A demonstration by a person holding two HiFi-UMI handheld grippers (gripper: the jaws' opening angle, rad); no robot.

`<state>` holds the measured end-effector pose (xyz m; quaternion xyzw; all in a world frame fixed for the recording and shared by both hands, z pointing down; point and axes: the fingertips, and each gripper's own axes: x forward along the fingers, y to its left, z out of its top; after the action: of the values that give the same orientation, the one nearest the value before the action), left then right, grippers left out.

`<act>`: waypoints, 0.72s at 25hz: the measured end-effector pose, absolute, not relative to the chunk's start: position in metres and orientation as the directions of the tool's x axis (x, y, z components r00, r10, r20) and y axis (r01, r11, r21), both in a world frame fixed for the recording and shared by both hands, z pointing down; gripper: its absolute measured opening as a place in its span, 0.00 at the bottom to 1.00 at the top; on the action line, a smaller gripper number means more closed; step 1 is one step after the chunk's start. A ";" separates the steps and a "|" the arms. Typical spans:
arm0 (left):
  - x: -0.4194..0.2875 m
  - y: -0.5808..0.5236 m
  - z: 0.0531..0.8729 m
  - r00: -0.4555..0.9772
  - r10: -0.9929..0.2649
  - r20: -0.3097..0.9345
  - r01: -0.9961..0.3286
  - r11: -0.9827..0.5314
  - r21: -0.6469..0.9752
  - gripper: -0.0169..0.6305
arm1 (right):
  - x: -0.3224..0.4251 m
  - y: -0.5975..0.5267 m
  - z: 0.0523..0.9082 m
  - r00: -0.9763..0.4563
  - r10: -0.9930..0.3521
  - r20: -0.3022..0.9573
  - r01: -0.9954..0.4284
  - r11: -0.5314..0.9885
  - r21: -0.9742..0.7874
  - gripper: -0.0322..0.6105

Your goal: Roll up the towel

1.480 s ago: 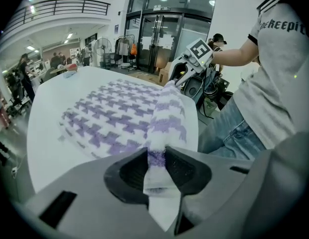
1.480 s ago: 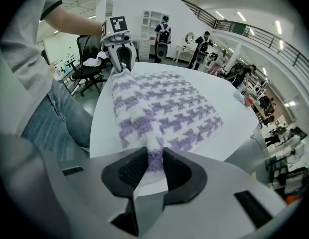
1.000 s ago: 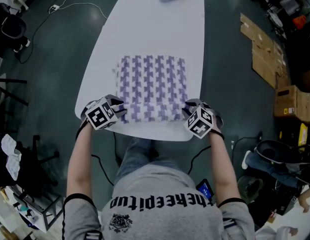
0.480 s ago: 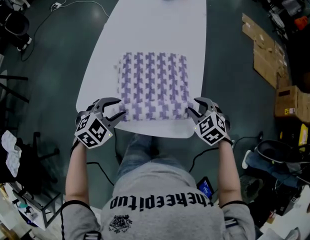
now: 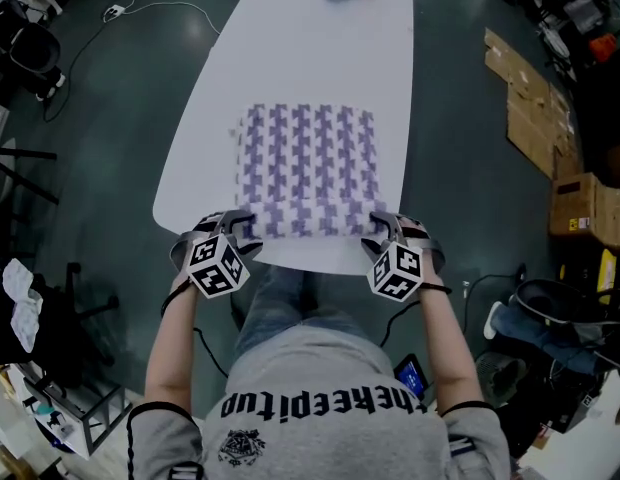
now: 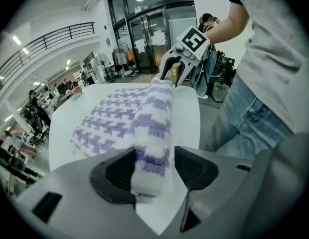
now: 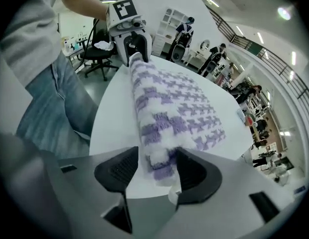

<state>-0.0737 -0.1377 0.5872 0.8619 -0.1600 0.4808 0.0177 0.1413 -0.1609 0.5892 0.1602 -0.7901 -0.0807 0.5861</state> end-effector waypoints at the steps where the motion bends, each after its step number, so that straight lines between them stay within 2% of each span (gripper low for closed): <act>1: -0.077 -0.141 0.591 0.479 -0.254 0.840 -0.291 -0.949 -0.121 0.38 | 0.141 -0.165 0.592 -0.256 -0.354 0.900 -0.162 0.933 0.321 0.39; 7: -0.089 -0.155 0.602 0.412 -0.250 0.876 -0.251 -0.955 -0.155 0.37 | 0.133 -0.186 0.593 -0.252 -0.385 0.888 -0.201 0.918 0.341 0.38; 10: -0.089 -0.154 0.598 0.434 -0.240 0.869 -0.262 -0.956 -0.133 0.29 | 0.132 -0.187 0.589 -0.250 -0.390 0.886 -0.194 0.917 0.349 0.25; 12: -0.088 -0.153 0.594 0.456 -0.226 0.861 -0.272 -0.956 -0.107 0.24 | 0.134 -0.185 0.586 -0.254 -0.390 0.885 -0.194 0.917 0.349 0.21; 18: -0.078 -0.140 0.577 0.488 -0.130 0.863 -0.223 -0.975 -0.021 0.22 | 0.142 -0.178 0.572 -0.289 -0.332 0.898 -0.240 0.933 0.267 0.21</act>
<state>-0.0783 -0.1401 0.5771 0.8614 -0.1024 0.4954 0.0467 0.1418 -0.1780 0.5716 0.1781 -0.8019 -0.0403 0.5688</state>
